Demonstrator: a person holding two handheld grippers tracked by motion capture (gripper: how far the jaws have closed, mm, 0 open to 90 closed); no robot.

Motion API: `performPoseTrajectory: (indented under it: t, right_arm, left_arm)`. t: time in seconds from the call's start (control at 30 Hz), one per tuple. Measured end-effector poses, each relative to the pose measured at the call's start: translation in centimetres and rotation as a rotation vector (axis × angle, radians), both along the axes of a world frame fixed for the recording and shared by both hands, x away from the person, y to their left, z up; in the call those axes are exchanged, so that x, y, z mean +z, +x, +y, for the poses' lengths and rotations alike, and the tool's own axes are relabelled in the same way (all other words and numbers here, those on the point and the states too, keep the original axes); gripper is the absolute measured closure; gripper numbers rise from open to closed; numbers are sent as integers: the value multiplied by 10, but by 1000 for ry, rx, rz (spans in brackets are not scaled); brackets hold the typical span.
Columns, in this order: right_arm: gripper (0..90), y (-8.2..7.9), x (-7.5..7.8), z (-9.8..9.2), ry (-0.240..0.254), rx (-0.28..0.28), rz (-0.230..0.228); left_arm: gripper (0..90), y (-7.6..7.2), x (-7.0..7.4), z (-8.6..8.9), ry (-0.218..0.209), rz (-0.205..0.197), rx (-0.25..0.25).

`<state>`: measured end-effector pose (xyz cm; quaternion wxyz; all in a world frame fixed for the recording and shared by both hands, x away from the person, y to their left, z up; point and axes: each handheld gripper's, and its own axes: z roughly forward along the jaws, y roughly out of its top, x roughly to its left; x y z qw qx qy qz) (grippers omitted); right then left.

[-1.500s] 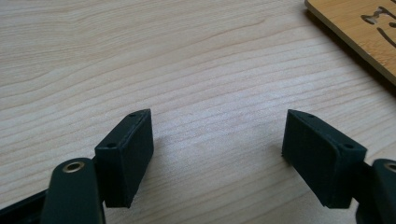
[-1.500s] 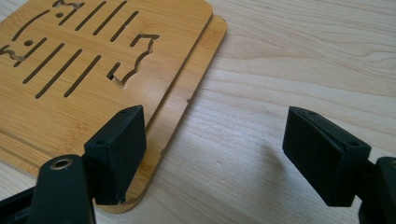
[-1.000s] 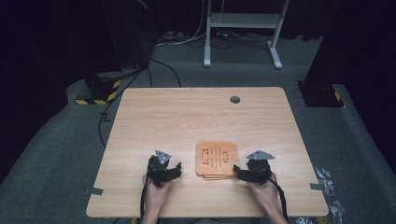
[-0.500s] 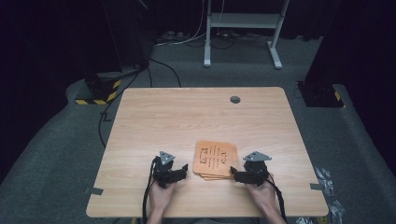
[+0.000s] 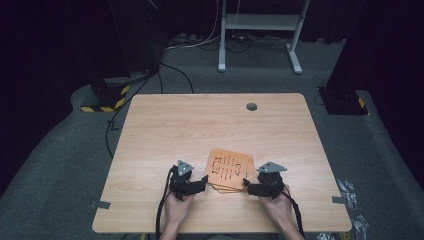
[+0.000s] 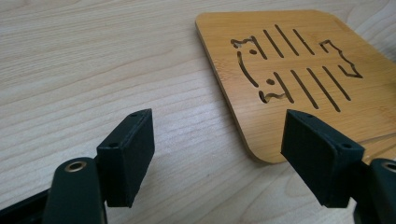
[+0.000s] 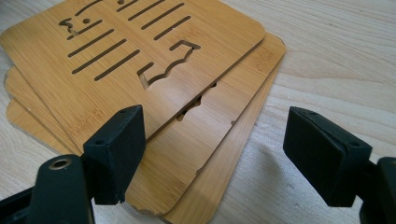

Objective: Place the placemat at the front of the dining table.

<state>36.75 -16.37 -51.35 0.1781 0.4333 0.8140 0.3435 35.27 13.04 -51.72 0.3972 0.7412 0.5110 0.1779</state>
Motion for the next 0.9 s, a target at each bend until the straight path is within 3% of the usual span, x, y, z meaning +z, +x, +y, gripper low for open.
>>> performPoseTrajectory:
  t: [0.23,0.4,0.9]
  right_arm:
    - [204,1,0,-3,5,-5,-16]
    - [199,2,0,-10,20,-19,-8]
    - [186,4,-4,-14,19,-29,6]
  left_arm:
    - [271,5,-4,-3,24,19,31]
    - [277,6,-4,-2,29,10,47]
    - [282,8,-9,-4,55,-6,38]
